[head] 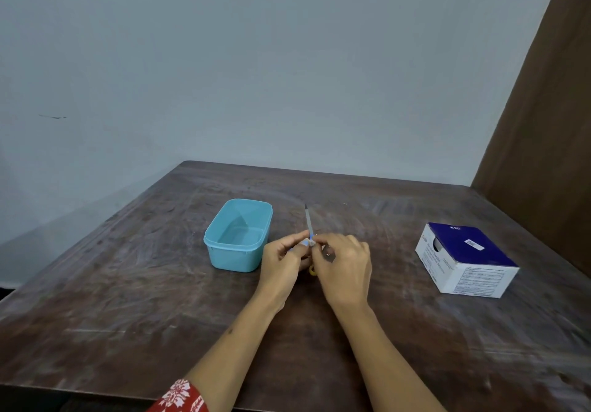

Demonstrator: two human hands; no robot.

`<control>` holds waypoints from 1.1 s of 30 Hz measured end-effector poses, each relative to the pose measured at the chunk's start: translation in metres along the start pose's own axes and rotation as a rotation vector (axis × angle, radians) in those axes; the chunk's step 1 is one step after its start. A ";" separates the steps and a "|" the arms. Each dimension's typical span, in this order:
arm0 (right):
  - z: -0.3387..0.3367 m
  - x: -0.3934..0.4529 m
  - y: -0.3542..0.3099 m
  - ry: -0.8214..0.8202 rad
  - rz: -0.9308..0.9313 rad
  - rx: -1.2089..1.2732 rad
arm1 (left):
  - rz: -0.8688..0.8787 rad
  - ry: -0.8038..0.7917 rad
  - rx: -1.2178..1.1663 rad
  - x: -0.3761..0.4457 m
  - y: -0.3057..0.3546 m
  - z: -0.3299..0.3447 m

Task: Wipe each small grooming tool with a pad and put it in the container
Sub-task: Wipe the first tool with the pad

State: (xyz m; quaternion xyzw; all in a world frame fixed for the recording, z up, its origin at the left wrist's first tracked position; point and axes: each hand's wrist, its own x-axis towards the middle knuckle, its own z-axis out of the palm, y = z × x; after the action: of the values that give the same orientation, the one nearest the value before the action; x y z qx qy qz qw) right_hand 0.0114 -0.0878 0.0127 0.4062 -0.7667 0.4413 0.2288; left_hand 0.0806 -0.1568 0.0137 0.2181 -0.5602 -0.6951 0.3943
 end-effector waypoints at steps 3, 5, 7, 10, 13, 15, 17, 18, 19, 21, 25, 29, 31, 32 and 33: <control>0.001 -0.001 0.000 0.000 0.004 -0.035 | 0.021 0.010 0.030 0.000 -0.001 0.000; 0.002 -0.002 0.001 0.004 0.011 -0.045 | 0.020 0.007 0.034 0.000 -0.002 0.000; 0.002 -0.001 0.002 0.021 0.013 -0.039 | 0.011 0.001 0.019 0.000 -0.002 0.000; 0.000 0.000 0.002 0.037 -0.006 -0.011 | 0.011 0.000 0.009 -0.001 -0.001 0.000; 0.001 -0.001 0.001 0.021 -0.020 -0.023 | 0.031 0.031 0.043 0.000 -0.001 0.000; 0.001 -0.001 0.001 0.022 -0.015 -0.041 | 0.037 0.038 0.037 0.000 -0.001 0.001; 0.002 0.000 0.001 0.037 -0.020 -0.050 | 0.041 0.029 0.036 0.000 -0.003 0.001; 0.002 0.000 0.002 0.050 -0.026 -0.046 | 0.042 0.020 0.039 0.000 -0.003 0.001; 0.001 0.001 0.003 0.058 -0.028 -0.038 | 0.042 0.012 0.038 0.000 -0.004 0.001; 0.001 0.000 0.004 0.049 -0.039 -0.035 | 0.053 0.010 0.035 0.000 -0.005 0.001; 0.001 -0.001 0.000 0.015 -0.054 -0.069 | 0.072 0.027 0.002 0.000 -0.002 0.000; 0.000 0.001 0.003 0.055 -0.053 -0.080 | 0.060 0.002 0.002 -0.001 -0.003 0.002; -0.001 0.001 0.003 0.053 -0.055 -0.073 | 0.051 -0.001 -0.019 -0.002 -0.003 0.002; -0.001 0.001 0.003 0.051 -0.065 -0.073 | 0.055 0.002 -0.014 -0.001 -0.003 0.002; -0.002 0.001 0.002 0.048 -0.073 -0.077 | 0.062 0.007 0.000 0.000 -0.003 0.002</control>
State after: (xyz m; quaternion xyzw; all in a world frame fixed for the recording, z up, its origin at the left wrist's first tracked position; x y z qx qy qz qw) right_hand 0.0089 -0.0862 0.0133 0.4144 -0.7620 0.4124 0.2784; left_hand 0.0784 -0.1551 0.0110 0.2032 -0.5654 -0.6815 0.4178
